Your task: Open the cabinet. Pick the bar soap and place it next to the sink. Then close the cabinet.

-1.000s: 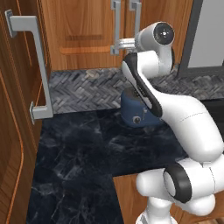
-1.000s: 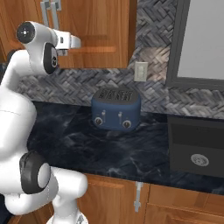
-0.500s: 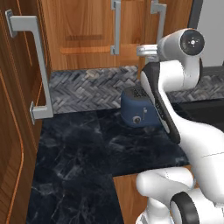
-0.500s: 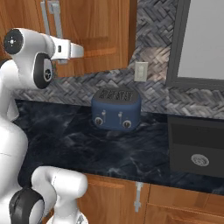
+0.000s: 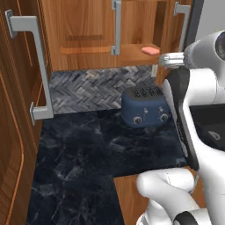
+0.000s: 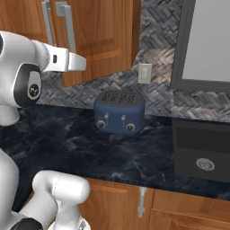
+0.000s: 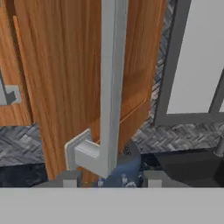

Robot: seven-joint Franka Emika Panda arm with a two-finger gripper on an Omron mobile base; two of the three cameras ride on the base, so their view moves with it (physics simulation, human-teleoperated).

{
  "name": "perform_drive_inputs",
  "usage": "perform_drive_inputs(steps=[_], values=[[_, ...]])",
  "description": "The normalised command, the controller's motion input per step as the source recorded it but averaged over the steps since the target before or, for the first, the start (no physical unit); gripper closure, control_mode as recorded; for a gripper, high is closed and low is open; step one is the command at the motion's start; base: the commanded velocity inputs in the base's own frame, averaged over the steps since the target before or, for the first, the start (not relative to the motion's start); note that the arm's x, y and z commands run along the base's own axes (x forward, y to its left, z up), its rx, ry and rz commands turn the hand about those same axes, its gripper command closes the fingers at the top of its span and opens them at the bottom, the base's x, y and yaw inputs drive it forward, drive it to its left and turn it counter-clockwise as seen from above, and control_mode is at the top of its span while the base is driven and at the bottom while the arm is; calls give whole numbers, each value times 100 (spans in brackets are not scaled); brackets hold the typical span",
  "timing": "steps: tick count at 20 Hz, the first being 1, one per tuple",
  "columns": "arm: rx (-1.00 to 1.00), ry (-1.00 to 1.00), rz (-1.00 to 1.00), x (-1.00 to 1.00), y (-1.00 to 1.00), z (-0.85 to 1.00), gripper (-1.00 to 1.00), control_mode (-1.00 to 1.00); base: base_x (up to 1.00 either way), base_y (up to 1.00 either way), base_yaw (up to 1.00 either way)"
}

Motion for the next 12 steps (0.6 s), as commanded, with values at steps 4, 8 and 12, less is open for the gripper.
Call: perform_drive_inputs(steps=[4,8,12], values=[[-16,0,-1,-100,93,0,-100,-100,0,0,0],[-27,2,-10,-58,100,0,-100,-100,0,0,0],[-28,12,-7,44,98,0,-100,-100,0,0,0]])
